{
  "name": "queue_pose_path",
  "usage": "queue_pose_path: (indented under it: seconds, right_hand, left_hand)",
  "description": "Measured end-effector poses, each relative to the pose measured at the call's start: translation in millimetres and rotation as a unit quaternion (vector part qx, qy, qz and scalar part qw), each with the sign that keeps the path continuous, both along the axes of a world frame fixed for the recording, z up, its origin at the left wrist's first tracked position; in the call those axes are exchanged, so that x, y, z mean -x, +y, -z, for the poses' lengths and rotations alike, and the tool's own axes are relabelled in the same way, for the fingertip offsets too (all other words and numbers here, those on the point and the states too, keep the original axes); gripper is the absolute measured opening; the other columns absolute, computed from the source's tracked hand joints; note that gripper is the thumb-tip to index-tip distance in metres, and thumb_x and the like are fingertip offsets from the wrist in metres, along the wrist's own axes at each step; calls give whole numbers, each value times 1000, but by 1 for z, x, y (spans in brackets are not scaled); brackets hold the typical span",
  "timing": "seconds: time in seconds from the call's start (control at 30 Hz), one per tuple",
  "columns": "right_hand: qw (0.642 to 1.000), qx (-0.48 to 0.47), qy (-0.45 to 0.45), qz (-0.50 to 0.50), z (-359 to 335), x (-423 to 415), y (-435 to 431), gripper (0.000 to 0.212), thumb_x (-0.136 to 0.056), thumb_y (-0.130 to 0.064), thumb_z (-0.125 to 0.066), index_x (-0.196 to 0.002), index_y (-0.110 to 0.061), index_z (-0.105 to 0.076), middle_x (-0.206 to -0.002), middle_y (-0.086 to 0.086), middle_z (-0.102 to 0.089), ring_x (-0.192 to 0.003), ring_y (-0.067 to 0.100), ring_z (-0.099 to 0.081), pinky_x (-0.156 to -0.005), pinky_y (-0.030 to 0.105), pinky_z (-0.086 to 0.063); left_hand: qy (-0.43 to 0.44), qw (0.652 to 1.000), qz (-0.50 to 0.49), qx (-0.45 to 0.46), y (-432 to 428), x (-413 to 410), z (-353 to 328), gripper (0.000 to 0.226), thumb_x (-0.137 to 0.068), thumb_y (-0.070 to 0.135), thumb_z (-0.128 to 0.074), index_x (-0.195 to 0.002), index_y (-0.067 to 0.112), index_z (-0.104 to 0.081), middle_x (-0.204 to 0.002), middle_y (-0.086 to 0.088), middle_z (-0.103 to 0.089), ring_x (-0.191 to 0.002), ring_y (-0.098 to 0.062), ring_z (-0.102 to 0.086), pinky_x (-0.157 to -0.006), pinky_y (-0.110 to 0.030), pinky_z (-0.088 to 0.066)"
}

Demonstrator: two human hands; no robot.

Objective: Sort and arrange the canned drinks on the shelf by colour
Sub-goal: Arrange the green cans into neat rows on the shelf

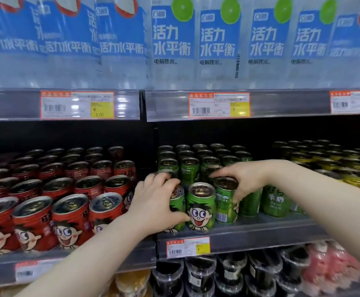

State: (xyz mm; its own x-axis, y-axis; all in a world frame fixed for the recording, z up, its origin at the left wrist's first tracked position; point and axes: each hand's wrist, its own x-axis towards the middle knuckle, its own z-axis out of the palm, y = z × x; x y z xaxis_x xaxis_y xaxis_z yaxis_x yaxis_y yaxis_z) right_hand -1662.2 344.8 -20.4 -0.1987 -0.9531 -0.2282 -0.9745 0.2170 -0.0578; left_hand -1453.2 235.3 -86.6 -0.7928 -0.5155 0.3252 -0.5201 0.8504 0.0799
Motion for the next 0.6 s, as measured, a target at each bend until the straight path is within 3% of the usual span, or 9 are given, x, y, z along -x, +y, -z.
queue_pose_path:
  seconds: [0.1,0.23,0.43,0.6]
  right_hand:
    - [999,-6,30,-28,-1,6,0,81,-77,-26,-73,-144,-34,-28,-151,-5,-32,-135,15,-33,-107,25,-28]
    - [994,13,78,-80,2,9,-1,80,-75,-35,-74,-143,-29,-32,-144,-3,-40,-129,16,-40,-105,27,-35]
    - [995,21,65,-73,-1,12,3,78,-70,-66,-63,-129,-18,-49,-123,2,-57,-106,19,-55,-84,28,-47]
    - [990,10,61,-128,1,18,9,86,-68,-60,-70,-139,-27,-36,-137,-6,-47,-120,15,-48,-100,32,-43]
  left_hand:
    - [8,999,35,4,11,17,-8,89,-71,67,-58,-145,36,-17,-149,7,-20,-136,-18,-14,-111,-37,-14]
    - [-75,995,58,-13,18,43,-15,82,-78,65,-53,-146,39,-16,-154,6,-19,-138,-21,-21,-112,-41,-16]
    - [-112,993,45,5,23,45,-10,78,-81,63,-50,-146,41,-13,-153,12,-21,-136,-13,-29,-108,-35,-15]
    - [-111,993,41,9,23,46,-10,78,-80,64,-50,-146,41,-13,-153,13,-21,-135,-12,-29,-106,-33,-15]
